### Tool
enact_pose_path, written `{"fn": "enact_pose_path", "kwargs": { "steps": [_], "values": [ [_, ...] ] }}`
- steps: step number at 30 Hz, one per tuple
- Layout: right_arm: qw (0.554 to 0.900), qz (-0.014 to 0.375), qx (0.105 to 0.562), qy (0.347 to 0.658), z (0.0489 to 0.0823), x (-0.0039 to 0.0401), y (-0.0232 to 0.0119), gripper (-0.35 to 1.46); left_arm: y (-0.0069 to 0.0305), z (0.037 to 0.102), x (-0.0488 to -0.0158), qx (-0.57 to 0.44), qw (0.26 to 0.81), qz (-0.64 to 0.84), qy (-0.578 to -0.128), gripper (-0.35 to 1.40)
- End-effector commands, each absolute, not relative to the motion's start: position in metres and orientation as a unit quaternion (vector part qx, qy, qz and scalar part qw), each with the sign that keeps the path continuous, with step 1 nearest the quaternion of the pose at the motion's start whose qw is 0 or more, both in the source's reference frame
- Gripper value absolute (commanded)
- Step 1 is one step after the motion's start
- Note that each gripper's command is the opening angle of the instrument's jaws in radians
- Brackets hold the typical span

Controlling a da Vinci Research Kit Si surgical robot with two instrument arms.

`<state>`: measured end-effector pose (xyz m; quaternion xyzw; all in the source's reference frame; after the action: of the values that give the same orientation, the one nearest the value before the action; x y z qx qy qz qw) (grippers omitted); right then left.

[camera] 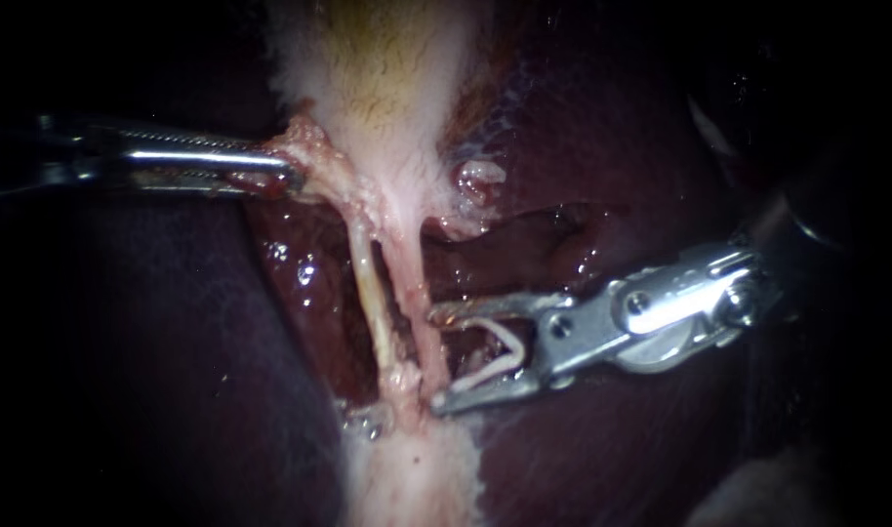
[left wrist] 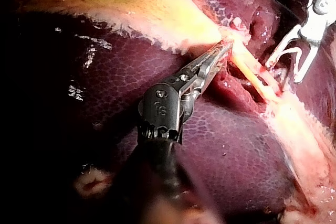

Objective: Clipping first clip left tube

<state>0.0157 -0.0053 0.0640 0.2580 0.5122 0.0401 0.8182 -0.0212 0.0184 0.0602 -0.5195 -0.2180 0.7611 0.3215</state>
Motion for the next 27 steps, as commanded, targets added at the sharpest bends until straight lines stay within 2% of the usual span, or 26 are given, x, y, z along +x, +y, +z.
{"fn": "enact_pose_path", "kwargs": {
  "steps": [1, 7, 27],
  "values": [
    [0.819, 0.040, 0.260, 0.511, 0.0644, 0.0160, -0.0055, 0.50, 0.0183, 0.0602, -0.0212, -0.519, 0.322, 0.761, -0.218, -0.35],
    [0.823, 0.042, 0.263, 0.502, 0.0665, 0.0173, -0.0059, 0.50, 0.0183, 0.0602, -0.0213, -0.519, 0.322, 0.761, -0.218, -0.35],
    [0.837, 0.053, 0.250, 0.483, 0.0713, 0.0188, -0.0039, 0.49, 0.0182, 0.0600, -0.0214, -0.519, 0.322, 0.761, -0.217, -0.35]
  ]
}}
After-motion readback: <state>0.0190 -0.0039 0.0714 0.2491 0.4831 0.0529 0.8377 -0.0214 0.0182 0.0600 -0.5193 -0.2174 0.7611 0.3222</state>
